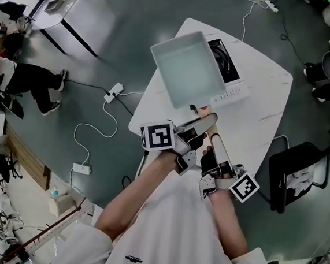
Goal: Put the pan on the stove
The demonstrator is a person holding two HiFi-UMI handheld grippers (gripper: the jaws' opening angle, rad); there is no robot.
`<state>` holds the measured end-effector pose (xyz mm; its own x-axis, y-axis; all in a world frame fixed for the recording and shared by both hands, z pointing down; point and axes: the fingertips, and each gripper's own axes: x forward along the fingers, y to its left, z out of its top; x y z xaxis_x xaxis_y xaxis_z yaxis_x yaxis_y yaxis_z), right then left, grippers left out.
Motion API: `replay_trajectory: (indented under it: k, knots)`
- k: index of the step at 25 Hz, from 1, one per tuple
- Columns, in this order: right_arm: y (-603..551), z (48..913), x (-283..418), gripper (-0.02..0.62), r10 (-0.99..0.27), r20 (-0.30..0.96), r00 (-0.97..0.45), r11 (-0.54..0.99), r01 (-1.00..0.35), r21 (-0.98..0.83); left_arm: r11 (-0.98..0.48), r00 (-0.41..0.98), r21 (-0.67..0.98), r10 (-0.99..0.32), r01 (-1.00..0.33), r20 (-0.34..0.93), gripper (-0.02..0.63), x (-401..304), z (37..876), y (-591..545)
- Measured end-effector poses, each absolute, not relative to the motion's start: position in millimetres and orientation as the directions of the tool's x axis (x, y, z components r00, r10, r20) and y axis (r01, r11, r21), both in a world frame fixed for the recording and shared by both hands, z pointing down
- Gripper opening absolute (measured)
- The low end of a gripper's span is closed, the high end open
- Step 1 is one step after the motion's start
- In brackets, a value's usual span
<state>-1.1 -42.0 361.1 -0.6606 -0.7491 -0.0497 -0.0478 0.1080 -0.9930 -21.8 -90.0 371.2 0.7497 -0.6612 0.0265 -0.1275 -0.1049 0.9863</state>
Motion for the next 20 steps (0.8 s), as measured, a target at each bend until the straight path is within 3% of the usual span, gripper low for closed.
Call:
replay_trajectory:
  k: [20]
  knots:
    - [-85.6,380.7,-8.1,0.114,-0.796,0.014,-0.605,0.035,-0.069,-0.997,-0.066,0.801,0.992,-0.596,-0.106,0.046,0.15,-24.6,392.9,-135.4]
